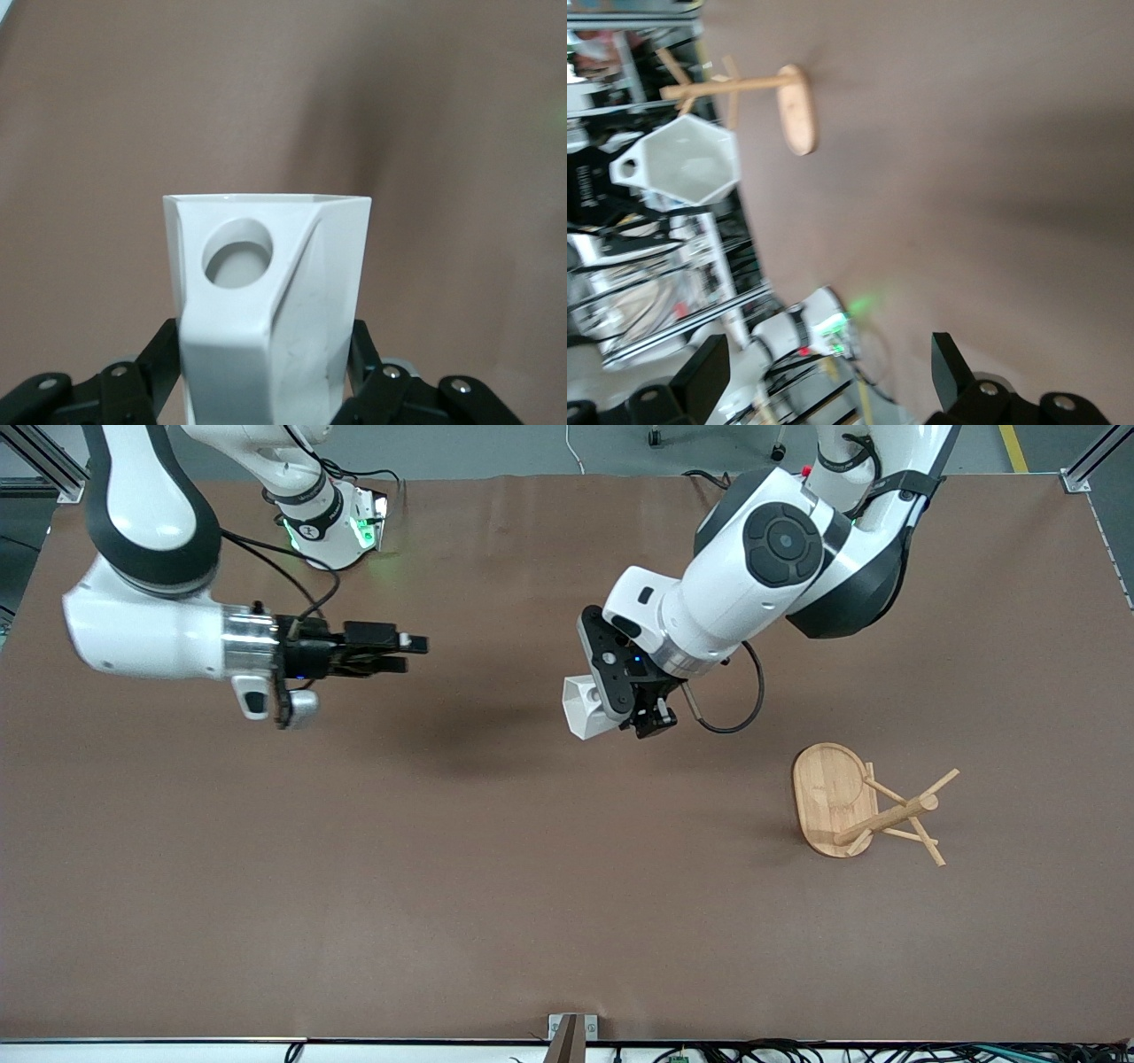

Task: Hang cup on rack
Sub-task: 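Carry the cup with the left gripper while the right gripper withdraws, then lower the cup onto a rack peg with the left gripper, then open the left gripper and raise it away from the rack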

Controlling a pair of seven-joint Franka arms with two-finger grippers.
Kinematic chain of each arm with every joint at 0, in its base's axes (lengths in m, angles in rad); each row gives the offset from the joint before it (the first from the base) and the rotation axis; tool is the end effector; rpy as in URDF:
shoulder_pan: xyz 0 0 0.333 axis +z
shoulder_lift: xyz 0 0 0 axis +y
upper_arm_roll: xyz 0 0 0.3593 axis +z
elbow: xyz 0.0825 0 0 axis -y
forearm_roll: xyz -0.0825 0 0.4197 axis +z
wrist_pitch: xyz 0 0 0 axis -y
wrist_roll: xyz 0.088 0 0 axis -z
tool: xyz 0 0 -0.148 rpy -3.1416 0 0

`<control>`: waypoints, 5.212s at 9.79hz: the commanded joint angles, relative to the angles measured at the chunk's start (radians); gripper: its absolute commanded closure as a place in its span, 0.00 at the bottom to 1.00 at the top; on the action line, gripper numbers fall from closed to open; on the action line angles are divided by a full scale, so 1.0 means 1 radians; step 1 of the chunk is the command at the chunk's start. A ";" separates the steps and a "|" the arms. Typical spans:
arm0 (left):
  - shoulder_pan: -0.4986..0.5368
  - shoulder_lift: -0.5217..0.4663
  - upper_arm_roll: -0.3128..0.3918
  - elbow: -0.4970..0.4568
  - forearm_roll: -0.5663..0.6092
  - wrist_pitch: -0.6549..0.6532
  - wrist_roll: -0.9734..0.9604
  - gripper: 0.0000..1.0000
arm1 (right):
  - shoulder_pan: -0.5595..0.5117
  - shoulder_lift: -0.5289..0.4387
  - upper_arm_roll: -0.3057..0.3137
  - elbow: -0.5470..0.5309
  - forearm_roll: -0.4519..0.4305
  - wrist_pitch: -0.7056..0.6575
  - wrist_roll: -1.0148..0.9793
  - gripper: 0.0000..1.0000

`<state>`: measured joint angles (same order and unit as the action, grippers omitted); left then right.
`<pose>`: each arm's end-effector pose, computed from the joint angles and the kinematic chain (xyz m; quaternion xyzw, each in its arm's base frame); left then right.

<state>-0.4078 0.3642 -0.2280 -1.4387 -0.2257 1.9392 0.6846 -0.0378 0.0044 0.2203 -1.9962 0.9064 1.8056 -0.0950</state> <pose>0.5948 -0.4387 0.4988 0.8048 -0.5706 0.0752 0.1453 0.5501 0.2002 0.4730 -0.9057 0.0177 0.1056 0.4101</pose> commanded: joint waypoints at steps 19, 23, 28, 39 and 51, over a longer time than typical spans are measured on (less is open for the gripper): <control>0.267 -0.203 0.127 -0.508 0.012 0.171 -0.525 0.99 | -0.011 -0.041 -0.268 0.530 -0.912 -0.333 0.185 0.00; 0.276 -0.148 0.162 -0.476 0.008 0.210 -0.476 0.99 | -0.007 -0.024 -0.265 0.570 -0.946 -0.339 0.138 0.00; 0.280 -0.134 0.203 -0.448 0.008 0.210 -0.409 0.99 | -0.017 -0.023 -0.266 0.563 -0.936 -0.341 0.139 0.00; 0.280 -0.123 0.259 -0.416 0.006 0.202 -0.398 0.00 | -0.019 -0.017 -0.271 0.563 -0.932 -0.339 0.136 0.00; 0.461 -0.422 0.136 -0.207 0.215 -0.314 -0.577 0.00 | -0.017 -0.009 -0.291 0.565 -0.931 -0.338 0.136 0.00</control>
<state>0.0196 -0.0621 -0.0454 -1.6522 -0.0004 1.6803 0.1009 -0.0463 -0.0122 -0.0758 -1.4499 -0.0198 1.4779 0.0521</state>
